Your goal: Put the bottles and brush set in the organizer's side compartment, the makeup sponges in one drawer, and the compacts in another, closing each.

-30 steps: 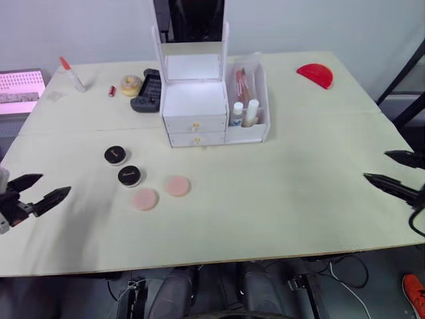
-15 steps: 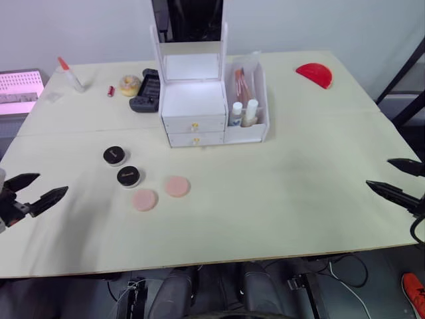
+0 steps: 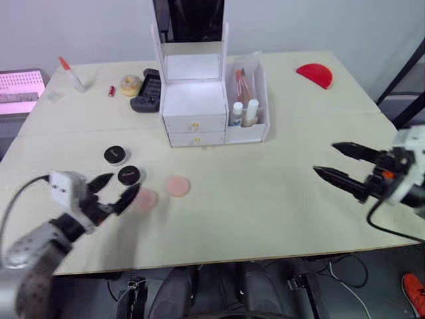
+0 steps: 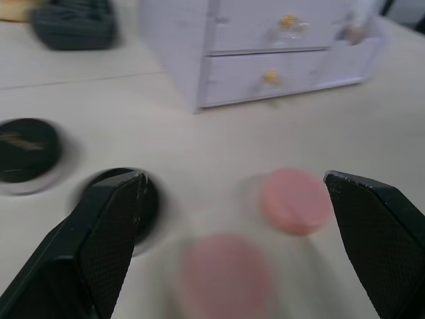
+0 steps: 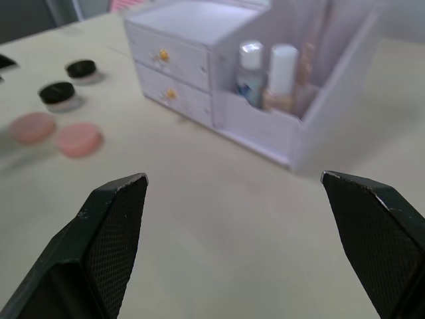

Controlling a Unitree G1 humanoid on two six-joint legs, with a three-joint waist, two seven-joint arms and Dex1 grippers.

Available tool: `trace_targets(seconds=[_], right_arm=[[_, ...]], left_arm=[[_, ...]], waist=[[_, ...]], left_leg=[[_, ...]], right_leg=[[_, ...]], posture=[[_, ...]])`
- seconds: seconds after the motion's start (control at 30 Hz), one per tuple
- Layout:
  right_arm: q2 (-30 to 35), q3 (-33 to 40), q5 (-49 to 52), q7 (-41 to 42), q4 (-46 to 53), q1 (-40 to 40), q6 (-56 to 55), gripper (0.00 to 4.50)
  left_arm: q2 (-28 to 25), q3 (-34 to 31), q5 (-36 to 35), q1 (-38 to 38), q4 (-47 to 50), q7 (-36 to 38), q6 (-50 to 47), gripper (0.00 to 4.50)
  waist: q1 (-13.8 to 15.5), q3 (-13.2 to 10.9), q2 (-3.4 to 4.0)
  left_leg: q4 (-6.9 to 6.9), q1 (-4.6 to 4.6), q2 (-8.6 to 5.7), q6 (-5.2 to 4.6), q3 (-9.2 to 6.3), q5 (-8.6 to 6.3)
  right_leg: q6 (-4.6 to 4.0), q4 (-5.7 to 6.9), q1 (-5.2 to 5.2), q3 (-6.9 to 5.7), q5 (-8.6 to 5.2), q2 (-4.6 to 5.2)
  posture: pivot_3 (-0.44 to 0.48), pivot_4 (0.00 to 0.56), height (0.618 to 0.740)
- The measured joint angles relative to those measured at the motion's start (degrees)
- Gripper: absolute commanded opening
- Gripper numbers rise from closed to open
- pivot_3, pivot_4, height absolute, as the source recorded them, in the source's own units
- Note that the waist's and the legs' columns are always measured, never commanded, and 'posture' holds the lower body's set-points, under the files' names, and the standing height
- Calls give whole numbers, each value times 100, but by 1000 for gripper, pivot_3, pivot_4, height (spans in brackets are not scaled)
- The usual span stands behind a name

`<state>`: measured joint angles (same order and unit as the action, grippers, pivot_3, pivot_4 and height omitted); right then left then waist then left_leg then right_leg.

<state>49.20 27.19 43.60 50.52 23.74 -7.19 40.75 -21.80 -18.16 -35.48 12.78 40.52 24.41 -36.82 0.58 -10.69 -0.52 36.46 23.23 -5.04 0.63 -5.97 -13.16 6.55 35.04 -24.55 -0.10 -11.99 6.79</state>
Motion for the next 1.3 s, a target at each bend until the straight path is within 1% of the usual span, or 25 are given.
trace_targets(seconds=[0.03, 0.1, 0.17, 0.23, 0.3, 0.33, 0.4, 0.53, 0.57, 0.67, 0.73, 0.8, 1.03, 1.3], right_arm=[[-38, -182, 10, -47, 9, -207, 13, 4428], [-131, -642, 9, -125, -2, -664, 17, 4428], [-194, -958, -14, -162, -34, -922, 15, 4428], [-208, -1170, -57, -171, -71, -1065, 12, 4428], [-207, -1357, -122, -161, -169, -1220, 8, 4428], [-205, -1433, -157, -146, -205, -1276, 7, 4428], [-199, -1553, -195, -68, -300, -1359, 2, 4428], [-111, -1590, -224, 124, -586, -1463, 0, 4428], [-91, -1585, -219, 196, -699, -1539, 1, 4428], [-86, -1550, -192, 341, -860, -1630, -12, 4428], [-87, -1552, -185, 485, -951, -1650, -53, 4428], [-87, -1565, -175, 618, -952, -1650, -71, 4428], [-96, -1769, -189, 942, -1019, -1855, -222, 4428], [-150, -1796, -203, 956, -1033, -1859, -242, 4428]], left_arm=[[160, 320, 178, -37, 127, -255, 14, 4500], [582, 1072, 788, -211, 220, -866, 121, 4500], [911, 1718, 1358, -409, 209, -1364, 267, 4500], [1058, 2186, 1835, -574, 146, -1673, 409, 4500], [1109, 2696, 2455, -956, -241, -1918, 651, 4500], [1200, 2887, 2694, -1187, -496, -2060, 765, 4500], [1727, 3088, 3071, -1654, -1081, -2426, 1007, 4500], [2296, 3446, 3582, -2292, -1968, -2833, 1460, 4500], [2448, 3519, 3719, -2503, -2305, -2929, 1616, 4500], [2622, 3553, 3889, -2927, -2920, -3098, 1911, 4500], [2774, 3420, 4023, -3314, -3426, -3331, 2088, 4500], [2902, 3275, 4051, -3491, -3655, -3440, 2161, 4500], [2979, 3244, 4077, -3550, -4035, -3443, 2292, 4500], [3042, 3075, 4124, -3616, -4274, -3444, 2379, 4500]], waist=[[19, 1, -3], [68, 2, -4], [149, 2, -8], [195, 2, -8], [208, 2, -8], [212, 2, -7], [205, 2, -9], [186, 1, -10], [176, 1, -10], [175, 2, -10], [180, 1, -10], [174, 1, -10], [177, 1, -10], [180, 1, -10]], left_leg=[[2, 0, 1, 0, -1, 0], [12, 3, -2, -1, -6, 0], [33, 9, -2, -12, -8, -7], [50, 17, -3, -20, -10, -12], [60, 17, -8, -22, -9, -13], [65, 17, -9, -22, -9, -13], [69, 17, -11, -28, -7, -16], [65, 17, -11, -36, -7, -21], [65, 17, -11, -36, -5, -21], [65, 15, -9, -36, -4, -21], [67, 16, -11, -36, -4, -20], [67, 17, -11, -39, -3, -22], [68, 16, -12, -40, -2, -23], [69, 17, -14, -40, -3, -23]], right_leg=[[0, 0, 2, -2, 0, -2], [0, 1, 8, -5, 0, -2], [0, 2, 10, -8, 0, -5], [0, 2, 11, -10, 1, -5], [7, 2, 18, -11, 4, -3], [10, 2, 21, -11, 6, -3], [16, -3, 24, -11, 9, 0], [38, -3, 20, -11, 17, -2], [38, -3, 19, -11, 17, -2], [38, 0, 20, -11, 17, -2], [39, 0, 20, -11, 18, -3], [44, -3, 20, -11, 18, -1], [48, 0, 19, -11, 19, -1], [49, -1, 19, -10, 19, 0]], posture=[[0, 150, 738], [0, 150, 738], [0, 150, 738], [0, 150, 738], [0, 150, 738], [0, 150, 738], [0, 150, 738], [0, 150, 738], [0, 150, 738], [0, 150, 738], [0, 150, 738], [0, 150, 738], [0, 150, 738], [0, 150, 738]])
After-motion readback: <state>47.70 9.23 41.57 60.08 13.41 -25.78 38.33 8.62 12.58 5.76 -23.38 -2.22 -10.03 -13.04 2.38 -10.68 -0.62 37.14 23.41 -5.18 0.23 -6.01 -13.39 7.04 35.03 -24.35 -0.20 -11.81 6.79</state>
